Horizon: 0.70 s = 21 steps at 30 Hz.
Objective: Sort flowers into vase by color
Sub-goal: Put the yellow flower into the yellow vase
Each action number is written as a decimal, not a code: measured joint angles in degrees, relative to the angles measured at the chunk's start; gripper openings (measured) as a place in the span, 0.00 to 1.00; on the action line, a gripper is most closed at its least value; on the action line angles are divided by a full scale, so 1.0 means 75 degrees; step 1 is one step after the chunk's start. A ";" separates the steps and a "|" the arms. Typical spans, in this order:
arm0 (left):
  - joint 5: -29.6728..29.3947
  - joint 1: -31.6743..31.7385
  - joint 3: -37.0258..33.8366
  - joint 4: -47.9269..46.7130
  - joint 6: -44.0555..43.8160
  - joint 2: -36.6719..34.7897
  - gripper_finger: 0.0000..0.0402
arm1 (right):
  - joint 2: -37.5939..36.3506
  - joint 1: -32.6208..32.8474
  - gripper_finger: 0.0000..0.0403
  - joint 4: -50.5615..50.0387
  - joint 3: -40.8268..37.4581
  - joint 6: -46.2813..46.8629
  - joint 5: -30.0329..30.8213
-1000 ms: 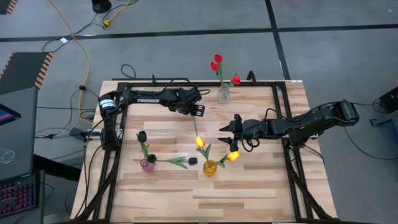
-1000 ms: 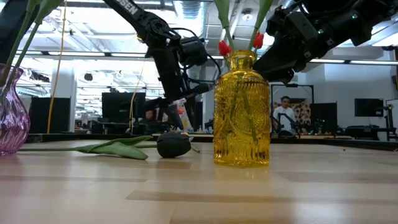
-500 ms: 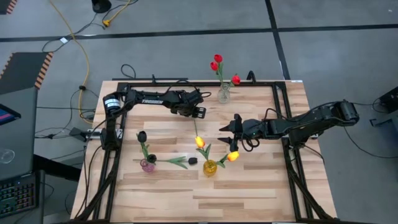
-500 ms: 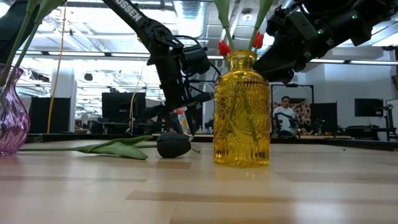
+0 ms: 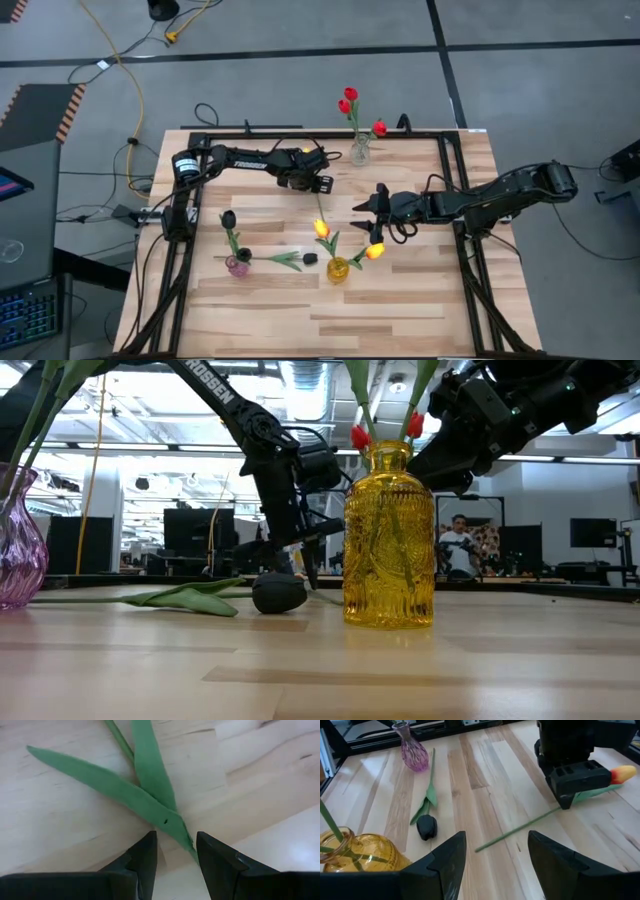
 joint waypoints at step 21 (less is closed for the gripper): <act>-0.0120 0.0000 -0.0017 -0.0016 0.0156 0.0003 0.01 | 0.0000 0.0000 0.59 0.0015 0.0000 0.0003 0.0002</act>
